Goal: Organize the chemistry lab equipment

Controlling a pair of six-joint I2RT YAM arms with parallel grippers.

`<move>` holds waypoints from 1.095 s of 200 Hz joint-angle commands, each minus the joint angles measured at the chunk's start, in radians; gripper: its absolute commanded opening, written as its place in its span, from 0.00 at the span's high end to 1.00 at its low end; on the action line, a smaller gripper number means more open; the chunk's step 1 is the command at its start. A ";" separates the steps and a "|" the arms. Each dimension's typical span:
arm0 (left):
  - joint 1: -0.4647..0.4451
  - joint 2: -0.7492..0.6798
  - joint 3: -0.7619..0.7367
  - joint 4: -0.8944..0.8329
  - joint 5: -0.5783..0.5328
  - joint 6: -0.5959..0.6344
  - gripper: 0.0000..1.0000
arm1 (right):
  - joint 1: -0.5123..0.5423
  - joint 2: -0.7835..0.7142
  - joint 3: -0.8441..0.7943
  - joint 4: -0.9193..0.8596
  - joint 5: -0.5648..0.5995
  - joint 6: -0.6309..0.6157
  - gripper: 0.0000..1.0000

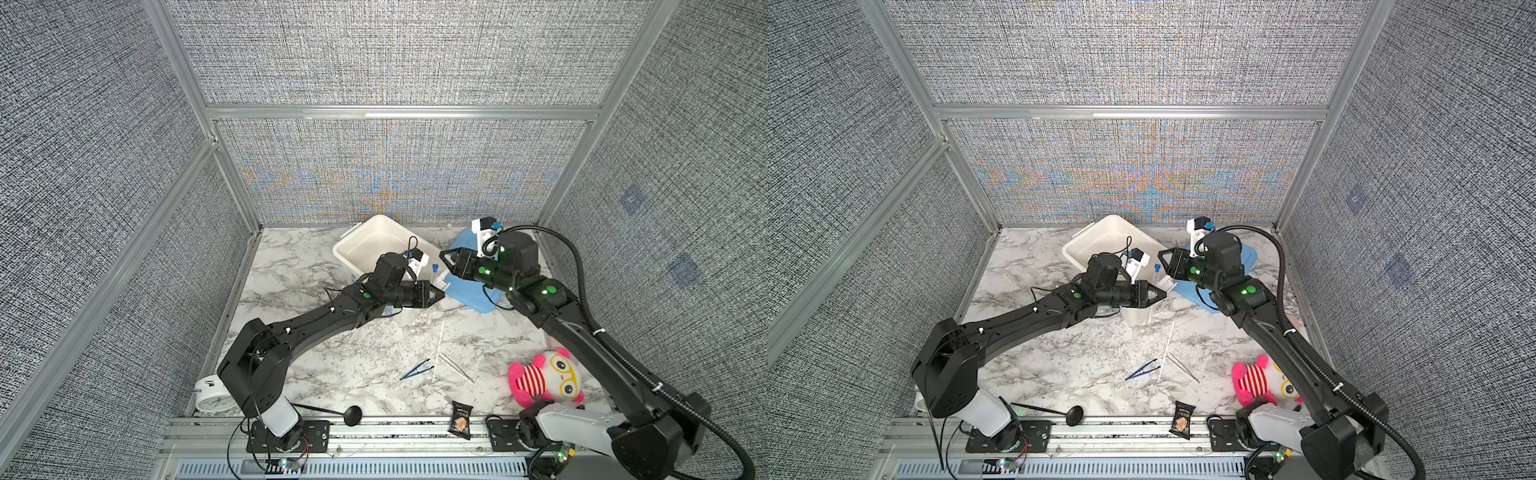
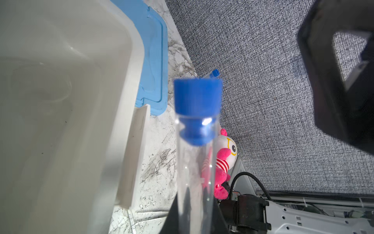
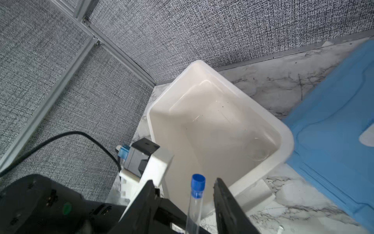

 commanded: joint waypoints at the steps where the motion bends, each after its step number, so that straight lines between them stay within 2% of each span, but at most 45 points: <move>1: 0.000 -0.014 0.007 -0.029 -0.034 0.137 0.88 | -0.045 0.035 0.131 -0.350 -0.133 -0.155 0.51; 24: -0.006 -0.014 0.007 -0.025 -0.029 0.210 0.88 | -0.112 0.087 0.223 -0.532 -0.240 -0.171 0.49; 53: -0.036 -0.025 0.014 -0.050 -0.015 0.343 0.87 | -0.130 0.105 0.207 -0.561 -0.414 -0.159 0.48; 80: -0.048 -0.037 0.020 -0.085 -0.018 0.396 0.87 | -0.131 0.135 0.218 -0.612 -0.520 -0.151 0.48; 115: -0.053 -0.030 0.017 -0.084 -0.010 0.409 0.87 | -0.130 0.160 0.250 -0.660 -0.469 -0.172 0.49; 162: -0.071 -0.038 0.015 -0.084 0.000 0.427 0.87 | -0.129 0.206 0.287 -0.680 -0.491 -0.201 0.55; 183: -0.074 -0.051 0.005 -0.073 -0.004 0.427 0.87 | -0.130 0.210 0.295 -0.680 -0.496 -0.207 0.59; 205: -0.079 -0.054 0.000 -0.069 -0.004 0.440 0.87 | -0.130 0.210 0.295 -0.680 -0.500 -0.212 0.69; 219: -0.083 -0.054 0.008 -0.079 -0.004 0.439 0.87 | -0.130 0.214 0.295 -0.680 -0.508 -0.215 0.69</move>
